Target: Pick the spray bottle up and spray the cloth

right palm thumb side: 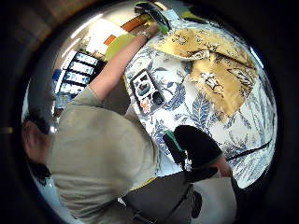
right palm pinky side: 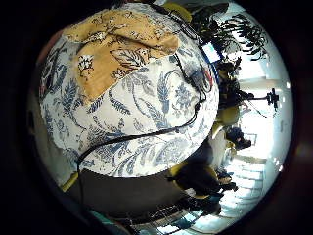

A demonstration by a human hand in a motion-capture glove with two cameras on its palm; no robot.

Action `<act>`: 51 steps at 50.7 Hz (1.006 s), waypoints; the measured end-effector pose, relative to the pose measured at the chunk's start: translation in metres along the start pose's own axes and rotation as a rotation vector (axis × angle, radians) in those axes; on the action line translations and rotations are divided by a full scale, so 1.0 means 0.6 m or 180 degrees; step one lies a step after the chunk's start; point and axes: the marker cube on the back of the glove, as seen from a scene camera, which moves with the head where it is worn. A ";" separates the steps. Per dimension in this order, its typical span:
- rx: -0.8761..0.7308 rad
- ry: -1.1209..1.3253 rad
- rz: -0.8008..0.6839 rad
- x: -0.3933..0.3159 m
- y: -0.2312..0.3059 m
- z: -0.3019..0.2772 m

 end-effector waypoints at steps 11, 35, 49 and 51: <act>0.0036 -0.0046 -0.0004 0.001 0.002 0.007; -0.0003 0.0050 0.0082 -0.012 0.016 0.009; -0.0026 0.0095 0.0038 -0.012 0.018 0.004; -0.0022 0.0125 0.0088 -0.012 0.017 0.004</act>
